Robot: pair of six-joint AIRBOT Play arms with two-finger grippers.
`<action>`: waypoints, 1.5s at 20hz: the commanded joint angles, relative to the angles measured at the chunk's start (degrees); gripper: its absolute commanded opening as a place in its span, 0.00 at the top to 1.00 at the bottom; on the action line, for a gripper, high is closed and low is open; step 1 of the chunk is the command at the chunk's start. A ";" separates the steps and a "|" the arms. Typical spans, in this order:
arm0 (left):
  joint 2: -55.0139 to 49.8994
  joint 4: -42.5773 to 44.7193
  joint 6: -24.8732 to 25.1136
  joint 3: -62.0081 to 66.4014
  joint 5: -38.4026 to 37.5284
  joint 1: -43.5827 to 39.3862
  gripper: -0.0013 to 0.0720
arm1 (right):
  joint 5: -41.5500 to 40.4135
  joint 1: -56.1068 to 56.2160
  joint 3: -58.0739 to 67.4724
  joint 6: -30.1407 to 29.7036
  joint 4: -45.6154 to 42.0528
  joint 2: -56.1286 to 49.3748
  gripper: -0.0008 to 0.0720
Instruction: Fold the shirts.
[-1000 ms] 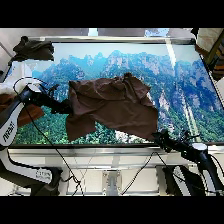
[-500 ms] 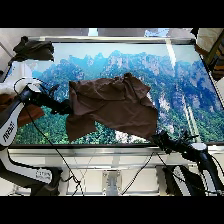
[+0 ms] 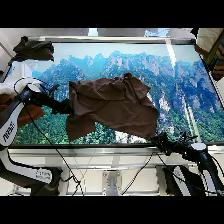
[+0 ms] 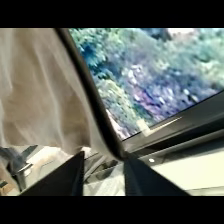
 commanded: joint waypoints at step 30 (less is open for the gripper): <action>38.84 -31.06 10.62 23.63 5.88 3.39 0.97 | 16.09 -22.36 65.02 -24.57 26.43 7.15 0.96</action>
